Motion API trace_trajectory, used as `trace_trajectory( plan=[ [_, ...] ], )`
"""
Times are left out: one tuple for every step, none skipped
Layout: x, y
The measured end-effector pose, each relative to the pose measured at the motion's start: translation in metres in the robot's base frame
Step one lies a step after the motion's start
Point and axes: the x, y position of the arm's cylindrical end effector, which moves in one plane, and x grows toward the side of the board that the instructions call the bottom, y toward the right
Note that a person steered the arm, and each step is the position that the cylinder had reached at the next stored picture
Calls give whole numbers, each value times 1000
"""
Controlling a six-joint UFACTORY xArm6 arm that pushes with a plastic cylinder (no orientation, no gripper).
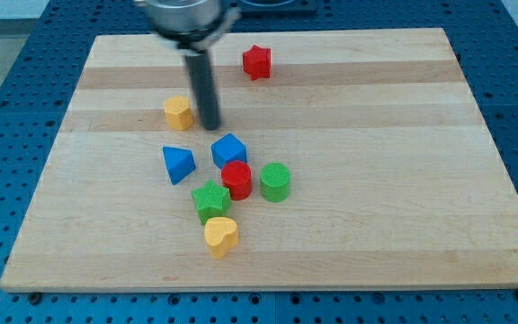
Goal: Move the red star diagonally above the green circle
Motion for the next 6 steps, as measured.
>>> trace_trajectory(
  plan=[
    [-25, 90],
    [-97, 95],
    [-153, 52],
    [-130, -4],
    [-73, -24],
    [-86, 28]
  ],
)
